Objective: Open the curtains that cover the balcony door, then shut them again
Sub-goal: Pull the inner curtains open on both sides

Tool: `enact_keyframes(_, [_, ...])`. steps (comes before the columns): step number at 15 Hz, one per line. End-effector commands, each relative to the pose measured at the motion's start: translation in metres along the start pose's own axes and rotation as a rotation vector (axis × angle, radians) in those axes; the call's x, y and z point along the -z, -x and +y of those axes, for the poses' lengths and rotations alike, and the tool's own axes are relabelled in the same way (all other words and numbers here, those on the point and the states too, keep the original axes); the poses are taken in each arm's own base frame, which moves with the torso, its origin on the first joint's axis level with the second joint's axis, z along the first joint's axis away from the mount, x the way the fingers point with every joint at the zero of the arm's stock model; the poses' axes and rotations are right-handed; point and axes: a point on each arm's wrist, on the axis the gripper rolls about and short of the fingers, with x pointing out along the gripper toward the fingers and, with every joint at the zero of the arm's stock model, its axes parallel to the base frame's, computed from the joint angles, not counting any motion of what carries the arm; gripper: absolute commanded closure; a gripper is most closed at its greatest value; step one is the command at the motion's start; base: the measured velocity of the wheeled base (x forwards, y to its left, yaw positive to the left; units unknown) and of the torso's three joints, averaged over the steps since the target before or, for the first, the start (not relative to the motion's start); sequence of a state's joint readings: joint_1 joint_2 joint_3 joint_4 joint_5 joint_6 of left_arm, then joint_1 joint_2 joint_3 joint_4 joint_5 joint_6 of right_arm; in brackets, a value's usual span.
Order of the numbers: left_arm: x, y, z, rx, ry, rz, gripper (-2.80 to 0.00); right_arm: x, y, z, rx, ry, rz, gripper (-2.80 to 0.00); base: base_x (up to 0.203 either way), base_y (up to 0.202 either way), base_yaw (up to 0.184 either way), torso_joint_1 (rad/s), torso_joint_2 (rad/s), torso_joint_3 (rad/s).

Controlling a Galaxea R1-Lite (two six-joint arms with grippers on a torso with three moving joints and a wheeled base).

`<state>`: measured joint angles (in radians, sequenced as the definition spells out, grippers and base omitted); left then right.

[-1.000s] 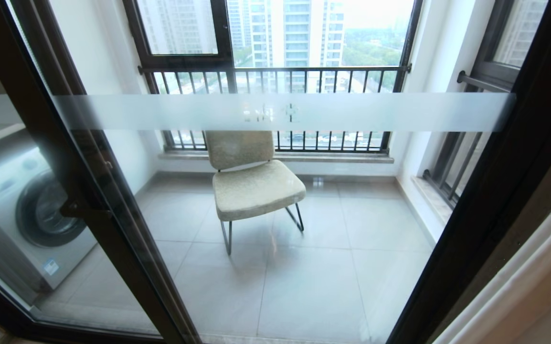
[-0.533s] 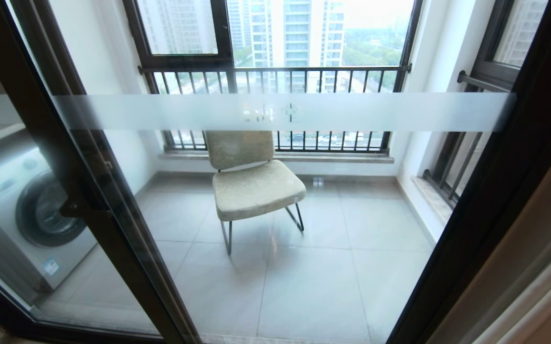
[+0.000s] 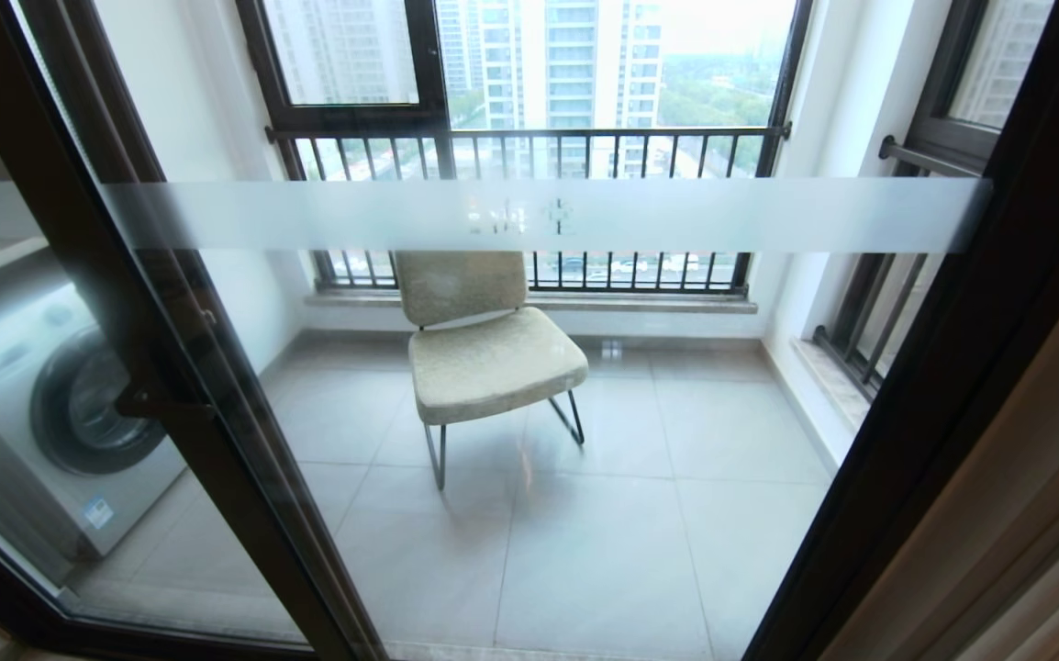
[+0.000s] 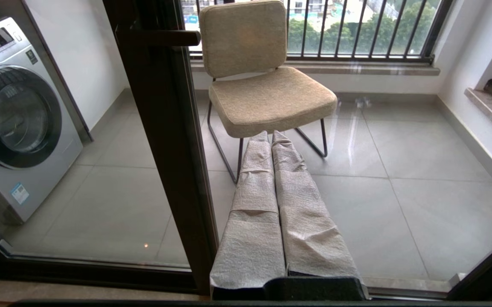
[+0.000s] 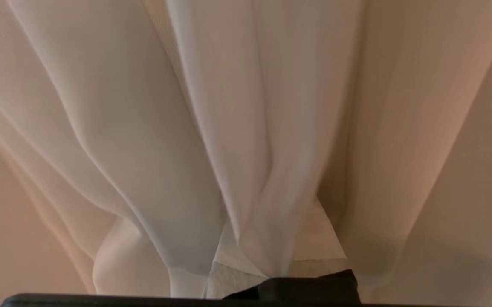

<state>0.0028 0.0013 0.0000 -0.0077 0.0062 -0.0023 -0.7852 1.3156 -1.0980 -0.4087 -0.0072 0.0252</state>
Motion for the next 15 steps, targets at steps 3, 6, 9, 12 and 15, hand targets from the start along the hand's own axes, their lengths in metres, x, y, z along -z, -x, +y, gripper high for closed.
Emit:
enact_keyframes(3, [0.000,0.000,0.000,0.000,0.001,0.000,0.00,0.006,-0.038,-0.007,0.031,-0.028,0.016,0.00,0.000,0.000,0.000,0.000,0.00,0.000])
enact_keyframes(6, [0.000,0.000,0.000,0.000,0.001,-0.001,0.00,0.005,-0.067,-0.013,0.046,-0.073,-0.046,0.00,0.000,0.000,0.000,0.000,0.00,0.000])
enact_keyframes(9, [0.000,0.000,0.000,0.000,-0.001,-0.001,0.00,0.008,-0.094,-0.033,0.104,-0.064,-0.075,0.00,0.000,0.000,0.000,0.000,0.00,0.000])
enact_keyframes(12, [0.000,0.000,0.000,0.000,0.001,0.000,0.00,0.009,-0.110,-0.058,0.170,-0.048,-0.089,0.00,0.000,0.000,0.000,0.000,0.00,0.000])
enact_keyframes(15, [0.000,0.000,0.000,0.000,0.001,0.000,0.00,0.009,-0.108,-0.070,0.205,-0.038,-0.087,0.00,0.000,0.000,0.000,0.000,0.00,0.000])
